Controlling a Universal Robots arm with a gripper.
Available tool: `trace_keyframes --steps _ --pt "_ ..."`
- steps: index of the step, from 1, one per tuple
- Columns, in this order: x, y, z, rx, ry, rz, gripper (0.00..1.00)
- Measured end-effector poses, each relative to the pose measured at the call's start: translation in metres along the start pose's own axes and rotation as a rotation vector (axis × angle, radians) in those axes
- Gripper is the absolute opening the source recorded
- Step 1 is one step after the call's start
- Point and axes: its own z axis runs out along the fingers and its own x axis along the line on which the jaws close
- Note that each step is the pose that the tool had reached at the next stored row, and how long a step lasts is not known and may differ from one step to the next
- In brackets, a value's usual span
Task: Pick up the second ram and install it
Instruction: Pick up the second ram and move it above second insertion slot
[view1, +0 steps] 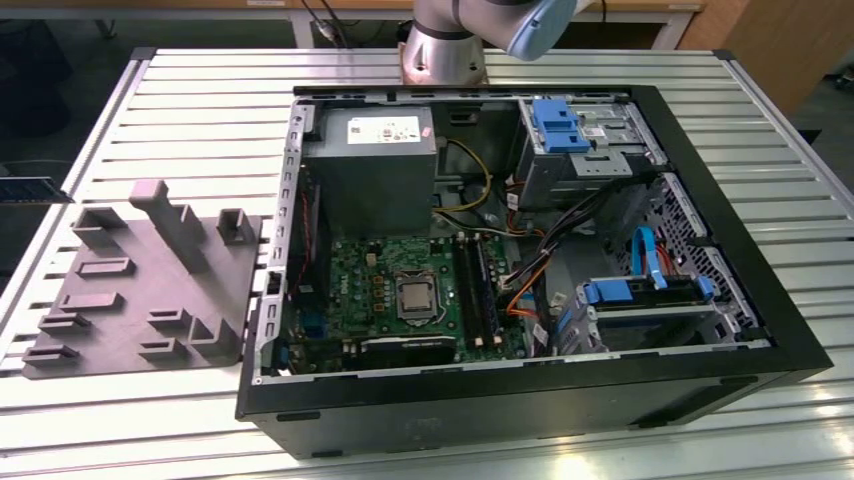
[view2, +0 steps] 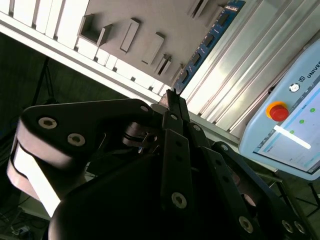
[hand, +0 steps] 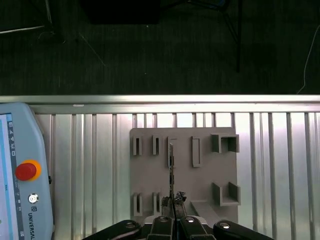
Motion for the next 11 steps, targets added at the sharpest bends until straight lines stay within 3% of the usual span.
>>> trace_keyframes --steps 11 --pt "-0.0002 -0.0030 -0.0011 -0.0001 -0.0001 0.000 0.12"
